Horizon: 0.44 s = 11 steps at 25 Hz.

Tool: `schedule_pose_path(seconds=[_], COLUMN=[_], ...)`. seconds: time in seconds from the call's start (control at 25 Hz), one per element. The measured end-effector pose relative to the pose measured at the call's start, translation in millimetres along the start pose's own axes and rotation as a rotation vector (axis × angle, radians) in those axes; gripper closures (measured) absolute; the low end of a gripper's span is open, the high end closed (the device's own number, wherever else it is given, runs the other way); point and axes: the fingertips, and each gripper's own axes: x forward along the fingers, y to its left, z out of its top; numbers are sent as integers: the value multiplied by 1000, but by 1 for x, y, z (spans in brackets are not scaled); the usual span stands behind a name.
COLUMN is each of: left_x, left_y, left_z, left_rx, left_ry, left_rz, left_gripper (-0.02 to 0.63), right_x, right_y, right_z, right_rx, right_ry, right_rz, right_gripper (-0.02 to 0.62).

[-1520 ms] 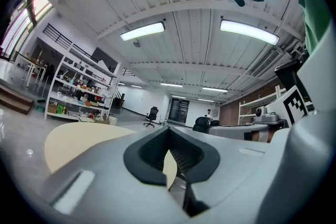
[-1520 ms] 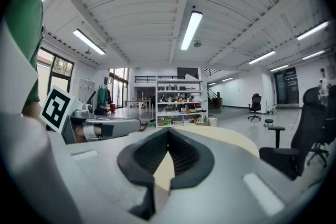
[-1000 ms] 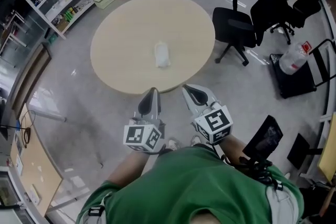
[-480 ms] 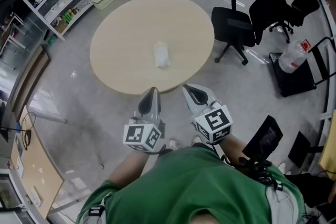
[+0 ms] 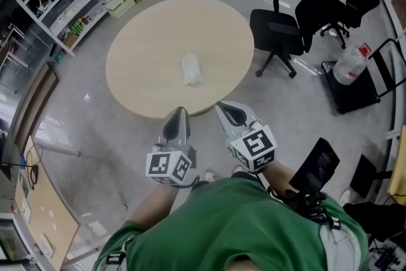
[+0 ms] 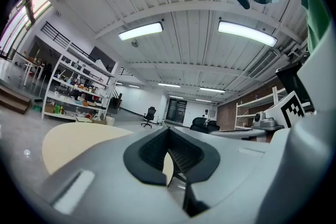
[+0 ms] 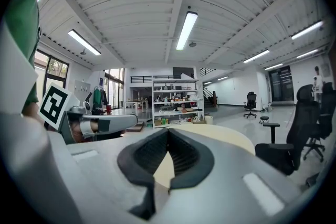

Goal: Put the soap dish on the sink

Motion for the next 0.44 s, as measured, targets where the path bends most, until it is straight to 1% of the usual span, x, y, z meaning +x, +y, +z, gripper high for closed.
schedule_pose_path(seconds=[0.44], left_x=[4], left_y=[4], left_z=[0], left_rx=[-13], left_ry=[-9], left_rz=[12], left_gripper=[600], right_x=[6], right_y=[-1], right_z=[4], right_rx=[-12], right_ry=[-7], right_rz=[3], right_gripper=[592])
